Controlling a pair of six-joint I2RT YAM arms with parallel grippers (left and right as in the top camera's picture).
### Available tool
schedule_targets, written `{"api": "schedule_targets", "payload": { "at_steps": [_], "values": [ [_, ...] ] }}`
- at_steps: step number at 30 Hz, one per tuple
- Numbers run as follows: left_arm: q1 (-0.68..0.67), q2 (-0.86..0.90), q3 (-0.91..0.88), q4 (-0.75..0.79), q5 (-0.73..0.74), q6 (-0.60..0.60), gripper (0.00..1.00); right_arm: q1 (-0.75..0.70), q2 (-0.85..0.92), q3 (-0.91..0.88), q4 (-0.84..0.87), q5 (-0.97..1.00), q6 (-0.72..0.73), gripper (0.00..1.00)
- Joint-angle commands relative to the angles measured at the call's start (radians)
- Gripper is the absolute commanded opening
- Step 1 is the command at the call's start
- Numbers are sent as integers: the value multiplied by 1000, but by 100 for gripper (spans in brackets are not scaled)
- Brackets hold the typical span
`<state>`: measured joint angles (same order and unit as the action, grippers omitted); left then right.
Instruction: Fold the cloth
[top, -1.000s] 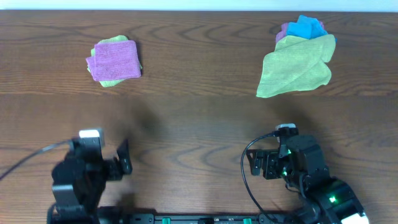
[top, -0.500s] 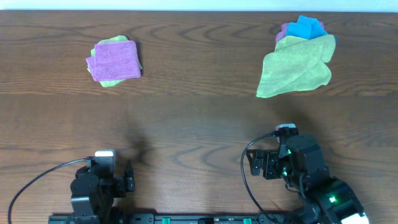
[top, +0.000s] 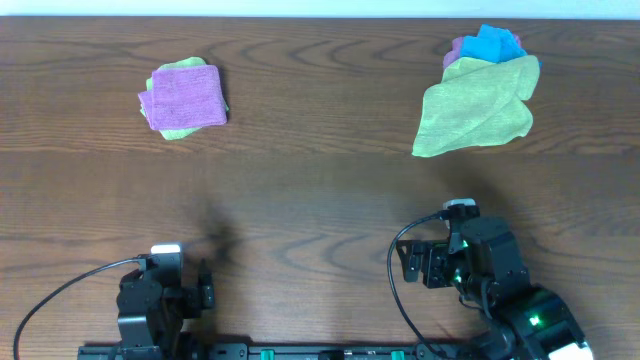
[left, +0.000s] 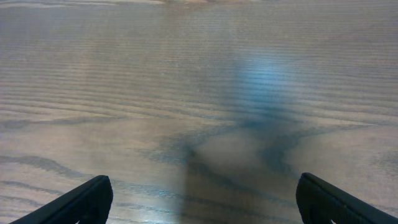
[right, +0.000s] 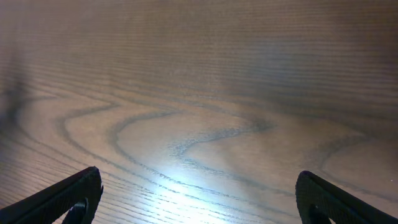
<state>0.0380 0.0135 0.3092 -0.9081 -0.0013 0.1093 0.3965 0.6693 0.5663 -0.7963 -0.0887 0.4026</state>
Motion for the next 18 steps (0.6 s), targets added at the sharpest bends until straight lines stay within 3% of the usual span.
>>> {"api": "schedule_targets", "payload": {
  "at_steps": [1,14,18],
  "values": [
    [-2,-10,-34,-29,-32,25,95,-6,-3,0,-1,10,12,99],
    [-2,-10,-34,-29,-32,25,95,-8,-18,0,-8,14,5,99],
    [-2,-10,-34,-29,-32,25,95,-102,-85,-16,-23,87,-29,99]
  ]
}}
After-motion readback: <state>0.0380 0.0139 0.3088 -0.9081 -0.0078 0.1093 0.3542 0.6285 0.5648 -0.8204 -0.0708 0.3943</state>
